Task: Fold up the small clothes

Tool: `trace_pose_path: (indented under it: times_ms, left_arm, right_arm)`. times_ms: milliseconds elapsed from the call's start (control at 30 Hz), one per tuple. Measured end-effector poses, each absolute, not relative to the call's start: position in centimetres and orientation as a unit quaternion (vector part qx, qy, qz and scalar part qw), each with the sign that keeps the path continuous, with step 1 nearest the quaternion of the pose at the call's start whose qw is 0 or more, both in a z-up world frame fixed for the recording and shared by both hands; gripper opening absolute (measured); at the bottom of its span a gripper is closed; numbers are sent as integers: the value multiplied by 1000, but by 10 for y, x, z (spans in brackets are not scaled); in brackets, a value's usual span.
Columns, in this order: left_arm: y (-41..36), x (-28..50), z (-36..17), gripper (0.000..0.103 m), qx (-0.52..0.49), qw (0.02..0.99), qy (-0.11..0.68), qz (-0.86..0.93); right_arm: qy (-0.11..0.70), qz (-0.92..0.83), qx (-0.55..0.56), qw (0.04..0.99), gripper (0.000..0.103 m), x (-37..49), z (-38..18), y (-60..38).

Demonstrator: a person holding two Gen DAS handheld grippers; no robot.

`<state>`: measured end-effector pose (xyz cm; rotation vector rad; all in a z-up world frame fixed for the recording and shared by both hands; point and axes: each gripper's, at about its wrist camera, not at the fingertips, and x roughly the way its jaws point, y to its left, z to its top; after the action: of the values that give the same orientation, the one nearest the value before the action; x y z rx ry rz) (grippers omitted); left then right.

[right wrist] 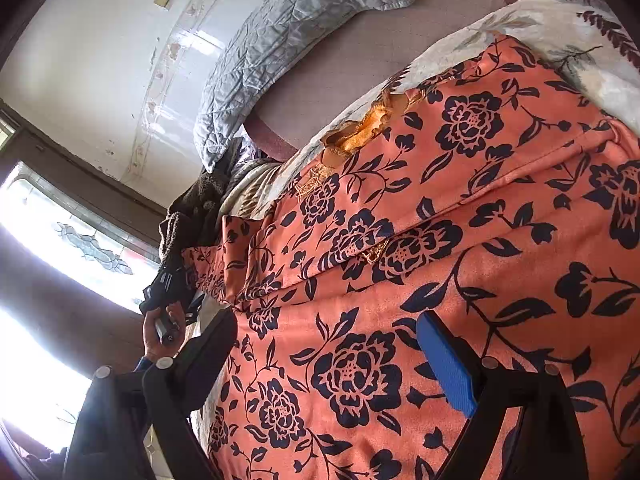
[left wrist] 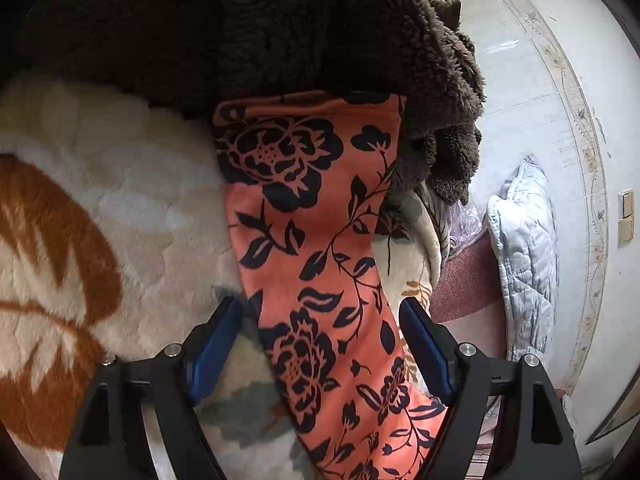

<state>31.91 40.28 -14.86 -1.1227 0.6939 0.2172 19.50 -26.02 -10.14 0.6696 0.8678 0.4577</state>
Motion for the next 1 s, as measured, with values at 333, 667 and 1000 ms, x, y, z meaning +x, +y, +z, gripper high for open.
trace_pose_path:
  times_ms: [333, 667, 1000]
  left_arm:
    - [388, 329, -115, 6, -387, 829, 364, 177]
    - [94, 278, 54, 7, -86, 965, 246, -20]
    - [-82, 246, -70, 84, -3, 896, 421, -144]
  right_arm:
    - [398, 205, 302, 842, 93, 198, -97, -263]
    - [346, 154, 352, 856, 93, 189, -82, -320]
    - [326, 112, 410, 844, 94, 181, -85, -373]
